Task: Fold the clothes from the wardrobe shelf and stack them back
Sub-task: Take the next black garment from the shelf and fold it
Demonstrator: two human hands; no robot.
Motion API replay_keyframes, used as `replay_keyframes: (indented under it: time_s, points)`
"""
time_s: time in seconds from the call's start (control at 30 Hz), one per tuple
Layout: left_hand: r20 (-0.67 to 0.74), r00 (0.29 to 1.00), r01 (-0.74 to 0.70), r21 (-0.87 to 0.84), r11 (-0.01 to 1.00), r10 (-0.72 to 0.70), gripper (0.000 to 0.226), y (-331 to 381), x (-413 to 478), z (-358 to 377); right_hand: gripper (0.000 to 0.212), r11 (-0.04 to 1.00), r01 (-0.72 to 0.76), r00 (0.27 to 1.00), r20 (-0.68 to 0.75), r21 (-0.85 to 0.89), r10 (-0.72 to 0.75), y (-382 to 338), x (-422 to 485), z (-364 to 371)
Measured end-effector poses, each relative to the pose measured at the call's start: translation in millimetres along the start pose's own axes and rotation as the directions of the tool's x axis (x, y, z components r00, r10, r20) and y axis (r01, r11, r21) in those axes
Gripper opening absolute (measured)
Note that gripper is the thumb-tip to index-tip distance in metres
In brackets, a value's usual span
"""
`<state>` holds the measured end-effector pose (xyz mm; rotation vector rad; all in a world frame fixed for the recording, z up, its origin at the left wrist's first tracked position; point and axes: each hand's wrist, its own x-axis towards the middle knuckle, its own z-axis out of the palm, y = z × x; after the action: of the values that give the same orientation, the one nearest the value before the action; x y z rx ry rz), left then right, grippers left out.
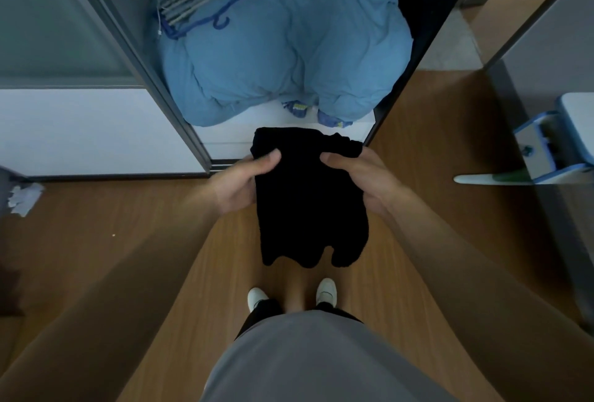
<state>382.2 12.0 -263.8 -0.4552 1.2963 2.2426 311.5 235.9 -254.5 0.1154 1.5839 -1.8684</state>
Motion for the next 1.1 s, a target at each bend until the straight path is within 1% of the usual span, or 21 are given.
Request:
replay_keyframes:
  time_s: [0.1, 0.17, 0.23, 0.3, 0.37, 0.43, 0.5, 0.57, 0.63, 0.67, 0.7, 0.77, 0.8, 0.83, 0.87, 0.9, 0.93, 0.97, 1.0, 1.03, 1.1]
  points:
    - [-0.113, 0.988, -0.097, 0.069, 0.993, 0.104, 0.035, -11, 4, 8, 0.018, 0.999, -0.018, 1.000, -0.008, -0.045, 0.018, -5, 1, 6]
    - [-0.202, 0.963, -0.164, 0.098, 0.982, 0.181, 0.031, -7, 10, 16, 0.023, 0.995, -0.033, 0.999, -0.008, -0.090, 0.032, -10, 3, 7]
    - [-0.282, 0.934, -0.206, 0.084, 0.975, 0.221, 0.028, 0, 13, 19, 0.032, 0.989, -0.046, 0.998, 0.024, -0.143, 0.050, -13, 4, 2]
    - [-0.313, 0.917, -0.241, 0.055, 0.969, 0.246, 0.021, 7, 12, 17, 0.035, 0.973, -0.042, 0.996, 0.063, -0.229, 0.058, -15, 4, -7]
    - [-0.336, 0.909, -0.264, 0.001, 0.965, 0.249, 0.017, 12, 10, 14, 0.041, 0.954, -0.057, 0.995, 0.061, -0.296, 0.078, -12, 4, -17]
    - [-0.344, 0.912, -0.266, -0.082, 0.960, 0.223, 0.022, 14, 7, 7, 0.033, 0.955, -0.043, 0.999, 0.013, -0.292, 0.049, -10, 5, -24]
    - [-0.324, 0.932, -0.231, -0.181, 0.956, 0.163, 0.030, 16, 2, 0, 0.022, 0.970, -0.014, 0.997, -0.080, -0.243, -0.006, -12, 7, -27]
    - [-0.307, 0.945, -0.192, -0.257, 0.947, 0.108, 0.033, 17, -2, -5, 0.027, 0.991, 0.002, 0.978, -0.206, -0.135, -0.030, -20, 8, -23]
    - [-0.315, 0.944, -0.192, -0.282, 0.940, 0.099, 0.031, 19, -4, -8, 0.038, 0.991, 0.065, 0.943, -0.318, -0.118, -0.100, -27, 9, -17]
    - [-0.324, 0.940, -0.200, -0.280, 0.939, 0.104, 0.030, 21, -5, -10, 0.040, 0.985, 0.100, 0.937, -0.318, -0.143, -0.141, -31, 9, -14]
    - [-0.332, 0.937, -0.208, -0.274, 0.939, 0.110, 0.029, 23, -5, -11, 0.037, 0.979, 0.115, 0.949, -0.271, -0.168, -0.159, -34, 9, -10]
    - [-0.342, 0.932, -0.216, -0.263, 0.940, 0.118, 0.030, 27, -7, -14, 0.039, 0.958, 0.102, 0.983, -0.123, -0.269, -0.139, -38, 6, -1]
    - [-0.345, 0.931, -0.218, -0.256, 0.942, 0.121, 0.030, 29, -8, -16, 0.045, 0.915, 0.102, 0.990, -0.054, -0.390, -0.134, -40, 5, 3]
    - [-0.346, 0.930, -0.220, -0.249, 0.943, 0.125, 0.029, 32, -10, -17, 0.055, 0.832, 0.102, 0.992, -0.001, -0.545, -0.123, -41, 5, 8]
    - [-0.345, 0.929, -0.222, -0.239, 0.945, 0.131, 0.029, 34, -11, -17, 0.065, 0.707, 0.111, 0.993, 0.049, -0.699, -0.108, -41, 7, 12]
    - [-0.344, 0.929, -0.223, -0.226, 0.948, 0.137, 0.030, 37, -13, -18, 0.071, 0.545, 0.124, 0.992, 0.089, -0.829, -0.091, -40, 9, 17]
    - [-0.345, 0.928, -0.225, -0.207, 0.952, 0.144, 0.030, 39, -15, -18, 0.066, 0.372, 0.142, 0.989, 0.117, -0.917, -0.089, -39, 13, 23]
    - [-0.350, 0.924, -0.228, -0.183, 0.956, 0.153, 0.030, 42, -17, -19, 0.051, 0.219, 0.163, 0.984, 0.141, -0.962, -0.113, -39, 16, 28]
    - [-0.357, 0.920, -0.232, -0.156, 0.960, 0.164, 0.031, 45, -19, -20, 0.031, 0.112, 0.187, 0.974, 0.170, -0.976, -0.148, -40, 18, 34]
    - [-0.365, 0.914, -0.236, -0.130, 0.963, 0.175, 0.032, 48, -22, -23, 0.020, 0.069, 0.218, 0.962, 0.202, -0.974, -0.181, -41, 21, 38]
    - [-0.385, 0.903, -0.245, -0.098, 0.965, 0.190, 0.031, 56, -29, -29, 0.023, 0.076, 0.327, 0.925, 0.303, -0.942, -0.229, -43, 29, 41]
